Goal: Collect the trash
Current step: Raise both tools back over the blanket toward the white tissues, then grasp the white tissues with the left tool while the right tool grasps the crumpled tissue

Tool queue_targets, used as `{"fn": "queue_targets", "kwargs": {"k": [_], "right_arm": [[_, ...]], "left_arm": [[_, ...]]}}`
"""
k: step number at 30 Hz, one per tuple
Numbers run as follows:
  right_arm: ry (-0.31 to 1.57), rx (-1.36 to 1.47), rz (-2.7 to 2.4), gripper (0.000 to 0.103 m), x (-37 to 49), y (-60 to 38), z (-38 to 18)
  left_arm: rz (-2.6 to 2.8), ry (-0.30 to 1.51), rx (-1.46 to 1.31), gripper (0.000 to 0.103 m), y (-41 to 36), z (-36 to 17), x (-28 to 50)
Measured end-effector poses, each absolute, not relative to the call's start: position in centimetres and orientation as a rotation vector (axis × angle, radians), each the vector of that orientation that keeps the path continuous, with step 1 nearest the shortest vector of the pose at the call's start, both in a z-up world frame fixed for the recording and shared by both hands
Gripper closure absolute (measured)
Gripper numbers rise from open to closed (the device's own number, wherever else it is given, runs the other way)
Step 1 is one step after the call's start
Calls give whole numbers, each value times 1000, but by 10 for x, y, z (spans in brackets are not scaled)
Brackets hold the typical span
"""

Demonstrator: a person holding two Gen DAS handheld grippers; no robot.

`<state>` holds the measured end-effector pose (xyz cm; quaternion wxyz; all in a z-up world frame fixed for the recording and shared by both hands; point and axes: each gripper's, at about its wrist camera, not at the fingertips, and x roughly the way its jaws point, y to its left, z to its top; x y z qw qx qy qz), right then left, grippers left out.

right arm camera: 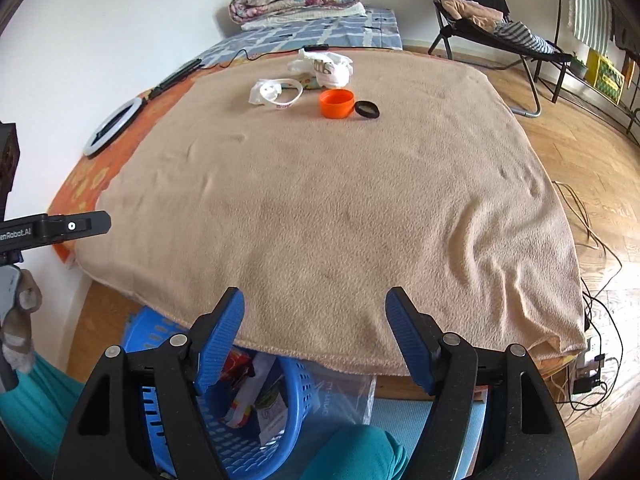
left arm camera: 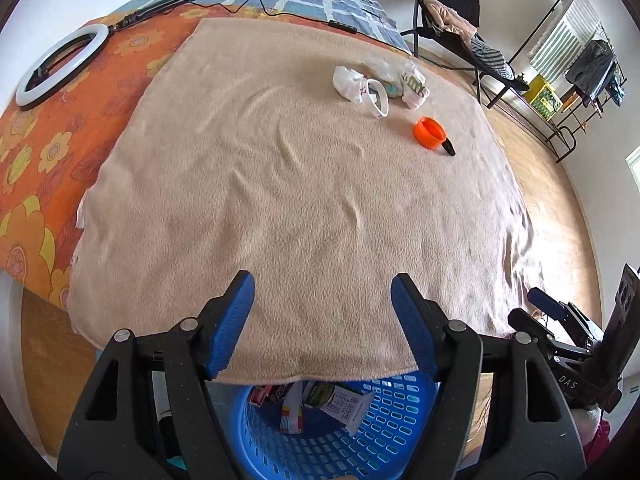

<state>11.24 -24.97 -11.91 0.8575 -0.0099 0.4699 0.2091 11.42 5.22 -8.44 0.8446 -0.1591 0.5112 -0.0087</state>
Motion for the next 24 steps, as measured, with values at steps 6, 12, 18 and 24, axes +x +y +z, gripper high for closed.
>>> {"fn": "queue_targets", "kwargs": {"k": [6,12,18,24], "right_arm": [[975,0,438,30,139,-254,-114],[971,27,441,30,171,-257,-111],[946,56,441,30,208,-258,-103],[915,98,445,30,251,-255,-90]], "left_arm": [[-31,1048,-309,30,54,-74,152],[-62,1034,-275,30,46,-69,197],[-70,1039,-291,30,43,-73,245],[-63,1047,-364,30,57,-80,292]]}}
